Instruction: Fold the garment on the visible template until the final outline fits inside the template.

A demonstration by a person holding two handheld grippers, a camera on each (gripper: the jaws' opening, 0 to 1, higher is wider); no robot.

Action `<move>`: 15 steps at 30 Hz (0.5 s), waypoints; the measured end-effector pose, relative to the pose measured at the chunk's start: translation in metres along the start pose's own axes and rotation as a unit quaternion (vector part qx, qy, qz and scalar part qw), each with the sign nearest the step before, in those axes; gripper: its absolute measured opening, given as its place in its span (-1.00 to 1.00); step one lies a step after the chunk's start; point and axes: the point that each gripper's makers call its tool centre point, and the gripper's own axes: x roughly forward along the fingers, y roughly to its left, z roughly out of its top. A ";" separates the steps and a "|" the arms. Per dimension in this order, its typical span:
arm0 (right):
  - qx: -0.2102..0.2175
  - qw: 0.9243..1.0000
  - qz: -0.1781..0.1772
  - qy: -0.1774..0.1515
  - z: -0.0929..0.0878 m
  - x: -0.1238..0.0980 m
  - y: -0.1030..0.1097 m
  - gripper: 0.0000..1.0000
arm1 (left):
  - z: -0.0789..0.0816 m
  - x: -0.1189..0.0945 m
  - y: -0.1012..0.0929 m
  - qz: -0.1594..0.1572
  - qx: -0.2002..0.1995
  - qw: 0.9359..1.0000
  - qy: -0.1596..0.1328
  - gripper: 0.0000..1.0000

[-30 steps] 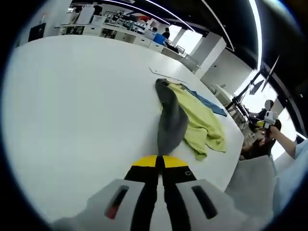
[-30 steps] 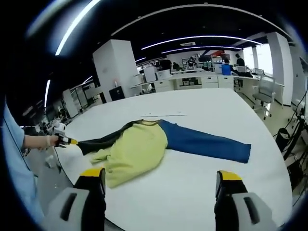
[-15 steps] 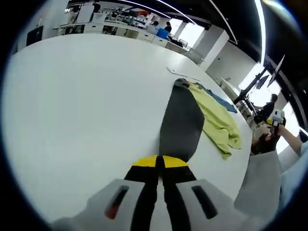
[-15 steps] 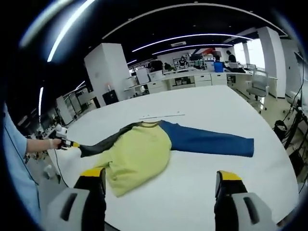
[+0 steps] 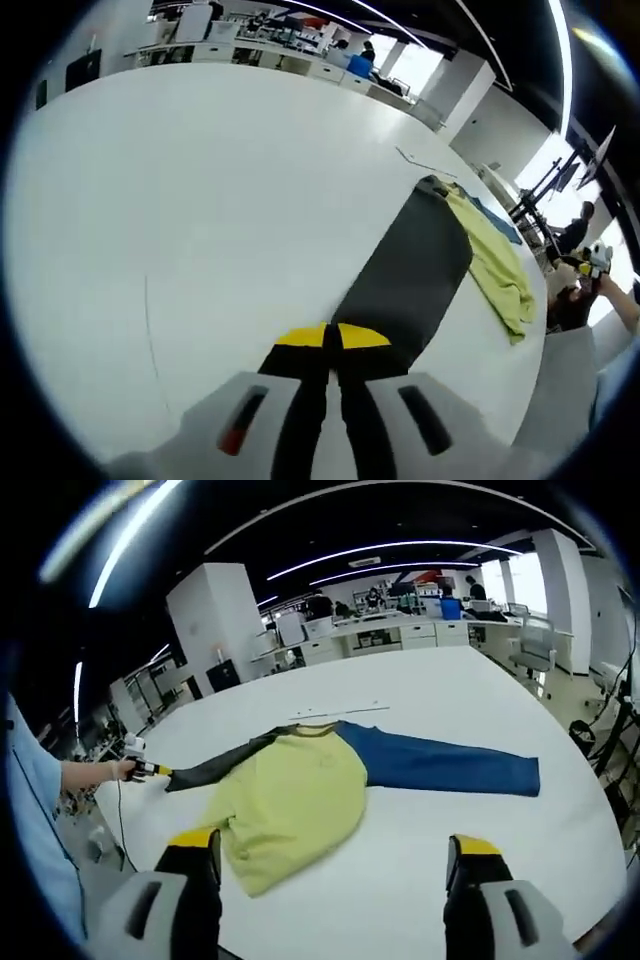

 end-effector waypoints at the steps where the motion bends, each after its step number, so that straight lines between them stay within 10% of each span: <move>1: 0.001 1.000 0.000 -0.001 0.000 0.000 0.000 0.87 | 0.004 0.002 0.006 0.005 -0.002 1.000 -0.001 -1.00; 15: 0.010 0.999 -0.005 -0.033 0.012 0.010 0.004 0.99 | 0.033 0.026 0.049 0.057 0.008 0.998 -0.015 -1.00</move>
